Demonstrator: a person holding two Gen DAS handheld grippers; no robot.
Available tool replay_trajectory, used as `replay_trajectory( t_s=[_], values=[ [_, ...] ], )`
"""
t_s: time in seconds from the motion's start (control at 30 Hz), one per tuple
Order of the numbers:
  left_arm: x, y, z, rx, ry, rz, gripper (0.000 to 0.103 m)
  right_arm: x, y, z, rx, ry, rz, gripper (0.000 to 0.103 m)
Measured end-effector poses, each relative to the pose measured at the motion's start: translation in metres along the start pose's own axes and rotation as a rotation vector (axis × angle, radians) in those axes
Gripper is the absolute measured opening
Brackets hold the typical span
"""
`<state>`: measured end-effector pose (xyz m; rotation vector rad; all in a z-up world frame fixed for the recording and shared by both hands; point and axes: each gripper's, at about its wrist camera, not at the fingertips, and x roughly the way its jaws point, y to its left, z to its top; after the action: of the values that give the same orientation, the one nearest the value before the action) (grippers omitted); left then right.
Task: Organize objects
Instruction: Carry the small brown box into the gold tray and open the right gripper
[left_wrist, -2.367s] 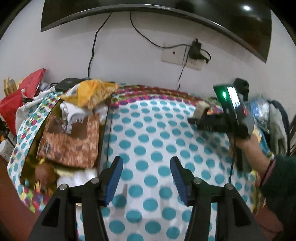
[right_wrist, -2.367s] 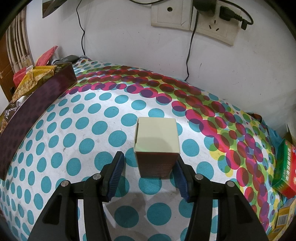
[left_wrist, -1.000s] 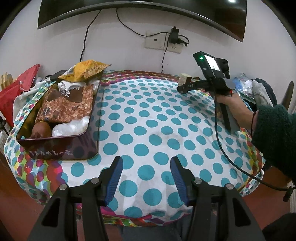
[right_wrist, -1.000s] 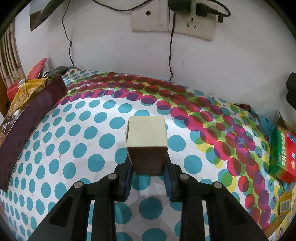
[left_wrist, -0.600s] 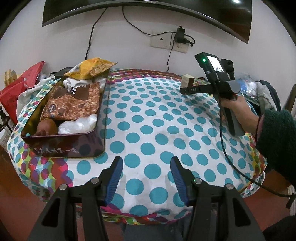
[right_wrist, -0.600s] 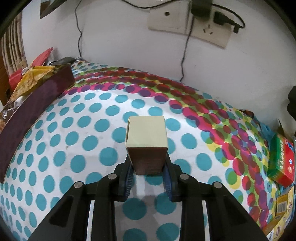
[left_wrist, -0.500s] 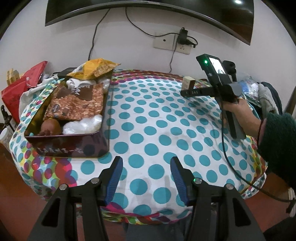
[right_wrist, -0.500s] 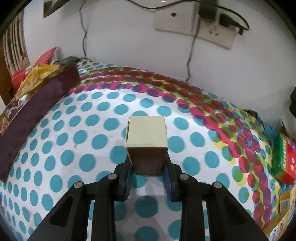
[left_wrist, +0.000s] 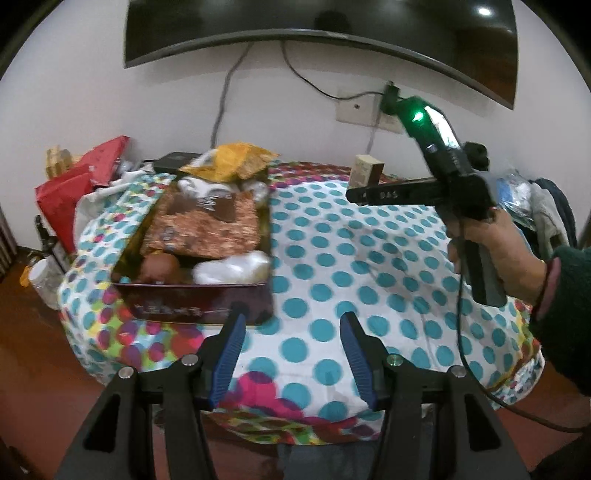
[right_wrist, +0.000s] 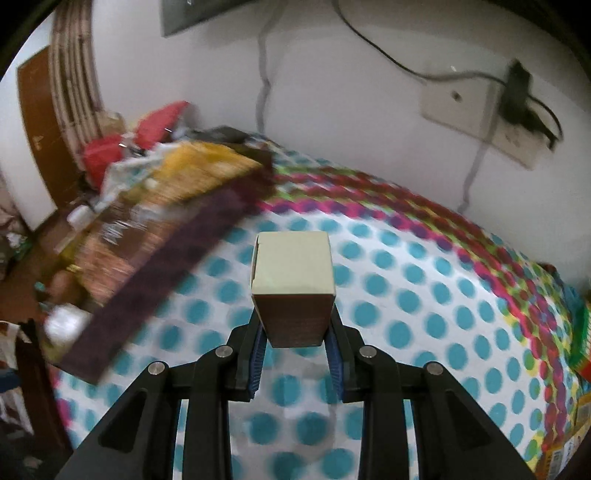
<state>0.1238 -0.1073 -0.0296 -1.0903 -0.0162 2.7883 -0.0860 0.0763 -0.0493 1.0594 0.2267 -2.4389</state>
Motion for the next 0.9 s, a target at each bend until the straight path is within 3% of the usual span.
replay_trajectory(
  t_s=[0.33, 0.57, 0.9],
  values=[
    [-0.021, 0.049, -0.002, -0.094, -0.028, 0.087, 0.055, -0.010, 0.084, 0.033, -0.067, -0.041, 0.141, 0.028],
    [-0.032, 0.074, 0.001, -0.117, -0.061, 0.172, 0.055, 0.011, 0.142, 0.042, -0.134, 0.031, 0.207, 0.029],
    [-0.032, 0.104, 0.011, -0.178, -0.041, 0.249, 0.055, 0.040, 0.169, 0.034, -0.123, 0.141, 0.176, 0.029]
  ],
)
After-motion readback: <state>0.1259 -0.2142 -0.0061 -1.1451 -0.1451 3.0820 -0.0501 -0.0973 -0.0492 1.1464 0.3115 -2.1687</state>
